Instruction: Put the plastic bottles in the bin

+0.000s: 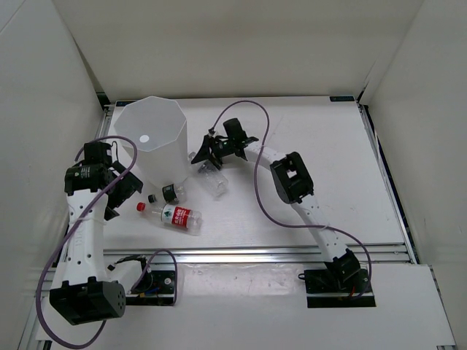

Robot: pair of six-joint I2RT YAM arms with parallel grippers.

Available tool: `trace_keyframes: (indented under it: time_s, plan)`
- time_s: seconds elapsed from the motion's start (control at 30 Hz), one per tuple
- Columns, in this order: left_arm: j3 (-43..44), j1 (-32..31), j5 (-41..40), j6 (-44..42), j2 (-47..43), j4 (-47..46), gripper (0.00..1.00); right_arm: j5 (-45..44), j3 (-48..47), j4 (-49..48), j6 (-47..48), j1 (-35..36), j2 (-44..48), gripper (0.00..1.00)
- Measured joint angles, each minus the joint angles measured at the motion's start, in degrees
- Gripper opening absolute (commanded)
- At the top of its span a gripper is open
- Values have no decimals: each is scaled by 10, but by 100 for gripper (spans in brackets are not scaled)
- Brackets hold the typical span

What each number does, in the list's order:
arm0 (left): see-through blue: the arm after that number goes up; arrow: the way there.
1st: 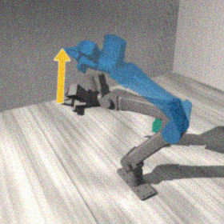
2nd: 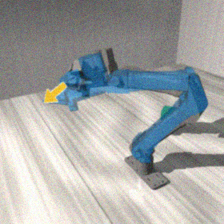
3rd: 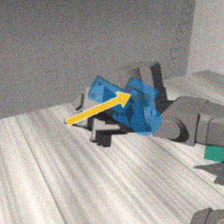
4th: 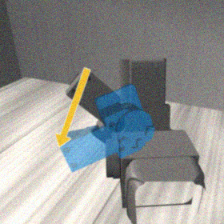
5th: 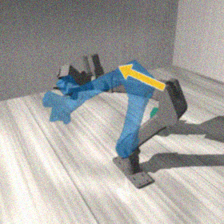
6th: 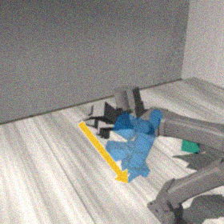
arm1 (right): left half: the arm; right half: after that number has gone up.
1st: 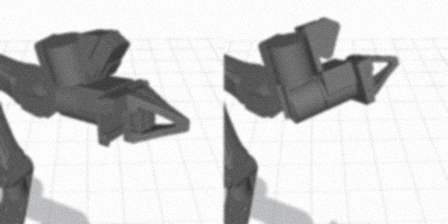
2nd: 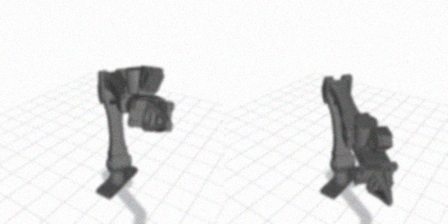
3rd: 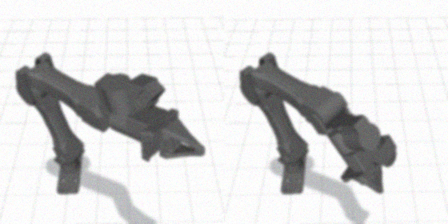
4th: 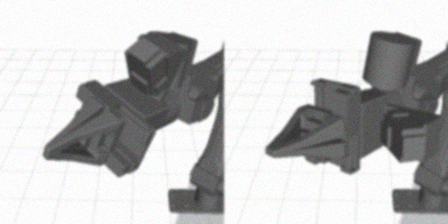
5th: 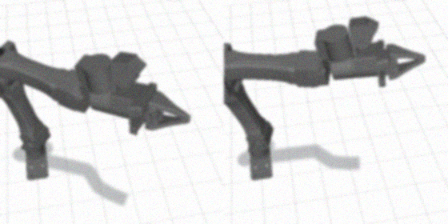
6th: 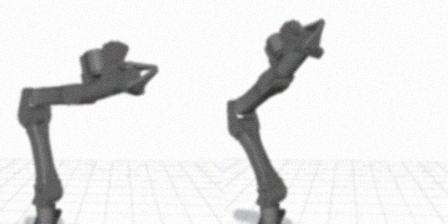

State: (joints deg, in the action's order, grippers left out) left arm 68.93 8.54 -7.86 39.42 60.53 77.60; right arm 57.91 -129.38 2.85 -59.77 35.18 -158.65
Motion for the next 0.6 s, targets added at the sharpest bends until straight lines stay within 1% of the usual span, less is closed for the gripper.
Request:
trace_keyframes:
  time_s: [0.07, 0.1, 0.2, 0.27, 0.33, 0.4, 0.43, 0.5, 0.53, 0.6]
  plan:
    - [0, 0, 0, 0, 1, 0, 100, 10, 19, -16, 6, -4, 3, 51]
    - [-2, 0, 0, 1, 1, 0, 100, 14, 27, -18, 11, -6, 7, 47]
    - [-7, 0, 0, 4, 6, 0, 100, 23, 59, 3, 36, -16, 30, 38]
    - [-7, 0, -3, 7, 12, 1, 100, 23, 81, 33, 58, -29, 50, 36]
    - [-4, 0, -11, 11, 17, 1, 100, 18, 117, 68, 76, -48, 80, 36]
    - [13, 0, -21, 14, 20, 3, 100, 8, 140, 103, 92, -73, 114, 32]
    - [22, 0, -25, 16, 19, 3, 100, 2, 141, 116, 96, -83, 126, 32]
    - [40, 0, -34, 20, 13, 0, 100, -16, 125, 137, 103, -105, 158, 28]
    - [48, 0, -38, 21, 8, -1, 100, -27, 102, 144, 103, -114, 174, 24]
    - [55, 0, -44, 22, -3, -1, 100, -63, 38, 145, 102, -122, 198, 21]
